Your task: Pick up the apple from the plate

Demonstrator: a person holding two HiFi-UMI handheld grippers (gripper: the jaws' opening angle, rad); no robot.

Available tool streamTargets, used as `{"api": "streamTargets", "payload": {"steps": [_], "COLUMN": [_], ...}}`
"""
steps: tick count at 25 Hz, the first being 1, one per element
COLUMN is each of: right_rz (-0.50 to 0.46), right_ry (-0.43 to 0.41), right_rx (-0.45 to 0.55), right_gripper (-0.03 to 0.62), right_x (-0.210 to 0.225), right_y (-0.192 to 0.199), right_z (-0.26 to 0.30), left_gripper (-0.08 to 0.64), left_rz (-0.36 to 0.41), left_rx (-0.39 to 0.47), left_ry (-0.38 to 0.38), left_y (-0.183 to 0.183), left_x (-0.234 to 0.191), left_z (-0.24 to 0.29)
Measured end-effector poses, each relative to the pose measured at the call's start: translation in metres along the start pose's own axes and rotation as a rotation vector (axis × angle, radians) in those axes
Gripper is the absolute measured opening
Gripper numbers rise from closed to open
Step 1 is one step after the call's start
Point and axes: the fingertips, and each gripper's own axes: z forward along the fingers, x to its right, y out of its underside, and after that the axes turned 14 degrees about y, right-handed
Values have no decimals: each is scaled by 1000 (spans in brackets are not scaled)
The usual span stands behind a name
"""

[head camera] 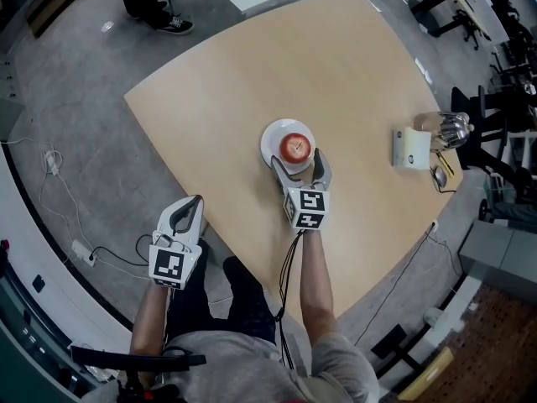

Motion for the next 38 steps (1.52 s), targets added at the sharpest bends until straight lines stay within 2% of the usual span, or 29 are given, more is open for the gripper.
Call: {"api": "streamTargets", "payload": {"steps": [8, 19, 28, 38], "right_rz": [-24, -38, -52, -42], "right_ry": [1, -17, -9, -19], "right_rx": [-7, -15, -27, -21], "right_gripper": [514, 508, 420, 414], "right_x": [-3, -8, -7, -9], "right_y": [-2, -2, 2, -1], "right_z": [12, 23, 25, 24], "left_gripper": [20, 20, 20, 20], "left_rz": [-12, -23, -28, -29], "left_rx": [-2, -4, -1, -2], "left_ry": [-13, -32, -46, -58], "left_y": [0, 0, 2, 1], "left_x": [-4, -10, -13, -17], "left_z": [2, 8, 7, 0]}}
